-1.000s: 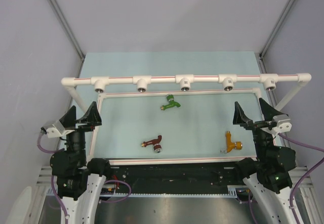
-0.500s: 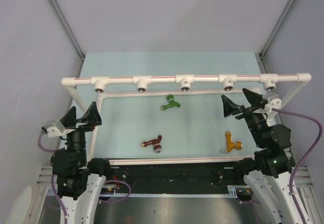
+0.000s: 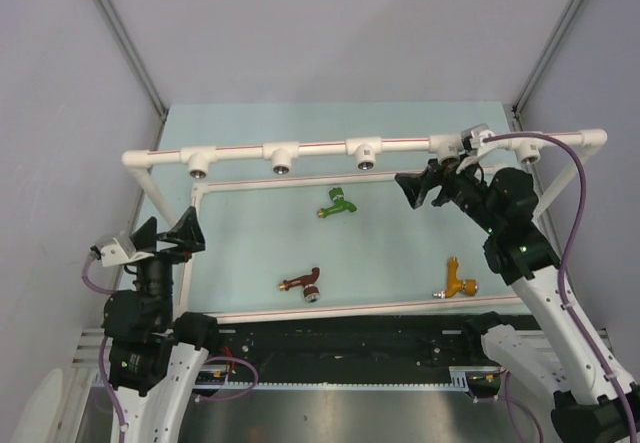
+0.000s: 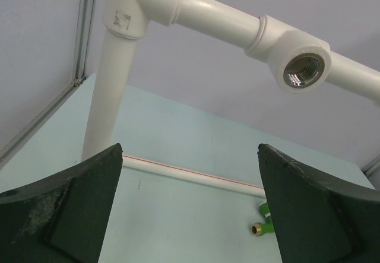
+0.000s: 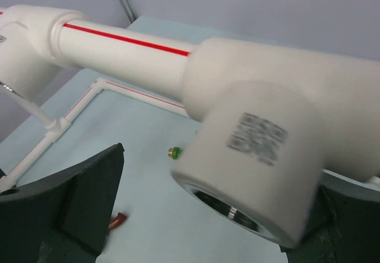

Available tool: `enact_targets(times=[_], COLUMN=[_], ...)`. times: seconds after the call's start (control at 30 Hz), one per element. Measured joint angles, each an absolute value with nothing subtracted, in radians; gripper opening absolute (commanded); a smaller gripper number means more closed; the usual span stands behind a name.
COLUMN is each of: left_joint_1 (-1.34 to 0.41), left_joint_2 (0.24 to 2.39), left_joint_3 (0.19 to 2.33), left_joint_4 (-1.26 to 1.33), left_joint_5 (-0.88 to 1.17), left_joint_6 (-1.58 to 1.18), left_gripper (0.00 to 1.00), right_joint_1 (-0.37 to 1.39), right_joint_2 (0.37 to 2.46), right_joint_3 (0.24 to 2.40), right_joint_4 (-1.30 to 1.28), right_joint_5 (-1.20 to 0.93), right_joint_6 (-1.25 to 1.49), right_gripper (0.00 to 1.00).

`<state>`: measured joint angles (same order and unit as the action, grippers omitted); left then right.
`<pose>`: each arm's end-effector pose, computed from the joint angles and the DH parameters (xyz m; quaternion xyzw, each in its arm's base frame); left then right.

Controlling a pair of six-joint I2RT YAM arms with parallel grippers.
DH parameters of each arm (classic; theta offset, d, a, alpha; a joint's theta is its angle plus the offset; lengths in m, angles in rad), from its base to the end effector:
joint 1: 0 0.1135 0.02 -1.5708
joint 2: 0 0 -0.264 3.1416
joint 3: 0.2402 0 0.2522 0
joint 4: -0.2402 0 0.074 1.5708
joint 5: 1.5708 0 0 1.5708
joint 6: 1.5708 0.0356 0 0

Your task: Install the water faucets

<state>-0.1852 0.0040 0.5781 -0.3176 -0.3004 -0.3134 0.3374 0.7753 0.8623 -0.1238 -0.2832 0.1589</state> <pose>0.0349 0.0042 0.3254 -0.1569 0.5952 -0.1046 0.7812 0.1650 0.0684 0.3754 -0.1611 0.7012 0.2672 0.6410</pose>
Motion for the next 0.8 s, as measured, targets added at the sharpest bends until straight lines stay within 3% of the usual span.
enact_targets(times=[0.2,0.53,0.8], left_joint_1=[-0.213,-0.231,-0.236], left_joint_2=[0.004,0.004,0.004], left_joint_3=[0.586,0.593,0.593], left_joint_4=[-0.356,-0.385,-0.401], left_joint_5=[-0.327,-0.366,-0.39], left_joint_6=[-0.312,-0.308,-0.307], left_gripper=[1.0,1.0,1.0], right_joint_1=[0.424,0.65,0.687], right_joint_2=[0.925,1.137,1.305], right_joint_3=[0.986,1.087,1.146], right_joint_4=[-0.161,-0.111,0.031], right_joint_5=[-0.225,0.097,0.264], right_joint_6=[0.146,0.052,-0.028], right_gripper=[1.0,1.0,1.0])
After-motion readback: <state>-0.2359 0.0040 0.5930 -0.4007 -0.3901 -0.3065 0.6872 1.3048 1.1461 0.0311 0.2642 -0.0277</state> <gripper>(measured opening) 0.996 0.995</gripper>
